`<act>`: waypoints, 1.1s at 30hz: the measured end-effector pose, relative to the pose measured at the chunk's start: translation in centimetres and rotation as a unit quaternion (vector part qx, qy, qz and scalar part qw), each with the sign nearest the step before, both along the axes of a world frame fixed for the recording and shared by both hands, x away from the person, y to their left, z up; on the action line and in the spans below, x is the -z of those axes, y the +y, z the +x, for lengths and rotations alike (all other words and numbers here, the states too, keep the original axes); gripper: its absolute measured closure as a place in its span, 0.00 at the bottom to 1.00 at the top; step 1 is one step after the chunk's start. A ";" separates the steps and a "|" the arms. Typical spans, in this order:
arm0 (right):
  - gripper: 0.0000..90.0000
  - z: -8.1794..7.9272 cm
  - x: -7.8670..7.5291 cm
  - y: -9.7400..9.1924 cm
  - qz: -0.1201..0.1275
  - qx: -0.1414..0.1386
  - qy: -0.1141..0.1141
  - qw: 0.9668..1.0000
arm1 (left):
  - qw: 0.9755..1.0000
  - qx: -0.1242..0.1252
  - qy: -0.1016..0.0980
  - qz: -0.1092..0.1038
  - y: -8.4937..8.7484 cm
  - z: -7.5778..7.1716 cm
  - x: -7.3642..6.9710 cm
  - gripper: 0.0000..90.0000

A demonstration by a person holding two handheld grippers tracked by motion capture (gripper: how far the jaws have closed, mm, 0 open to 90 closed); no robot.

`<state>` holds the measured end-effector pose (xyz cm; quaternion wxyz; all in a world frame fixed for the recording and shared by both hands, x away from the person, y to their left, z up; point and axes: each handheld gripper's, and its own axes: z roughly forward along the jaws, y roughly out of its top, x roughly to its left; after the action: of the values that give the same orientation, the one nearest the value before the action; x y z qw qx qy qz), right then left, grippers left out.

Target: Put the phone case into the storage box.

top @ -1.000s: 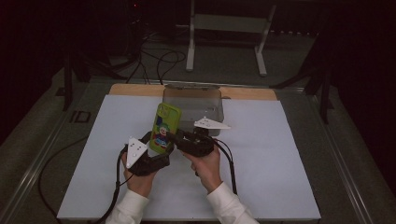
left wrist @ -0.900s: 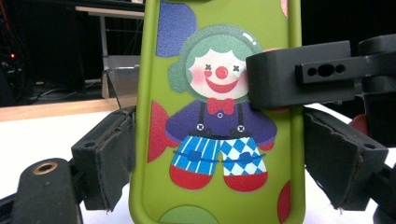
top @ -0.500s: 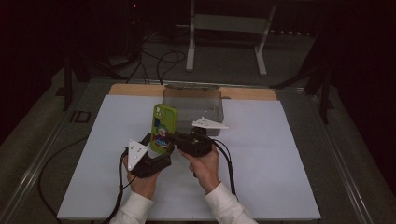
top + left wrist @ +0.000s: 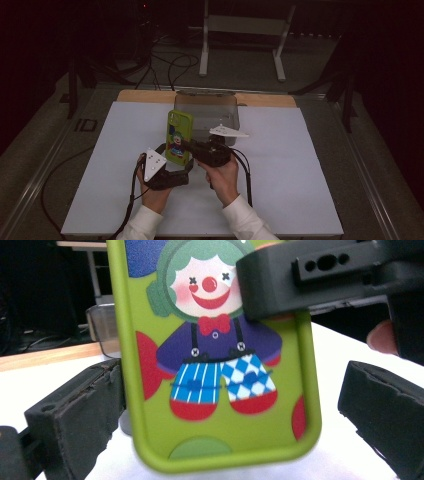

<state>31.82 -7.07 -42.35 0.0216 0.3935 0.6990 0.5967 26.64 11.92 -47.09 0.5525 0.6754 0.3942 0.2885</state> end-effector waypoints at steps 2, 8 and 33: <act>0.86 0.0 -0.1 -0.1 -0.004 0.002 -0.003 1.000 | 1.000 0.004 -0.001 0.001 0.1 0.0 -0.1 0.00; 0.87 0.1 -0.2 -0.6 -0.014 0.010 -0.010 1.000 | 1.000 0.011 -0.008 0.004 0.9 0.0 -0.6 0.00; 0.86 0.3 -2.1 -3.2 -0.051 0.038 -0.021 0.998 | 0.998 -0.037 0.032 0.039 10.3 -2.5 1.3 0.00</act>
<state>32.09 -10.24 -40.30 0.0789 0.4057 0.7127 0.5668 24.19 22.22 -48.38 0.5017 0.6906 0.4244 0.3021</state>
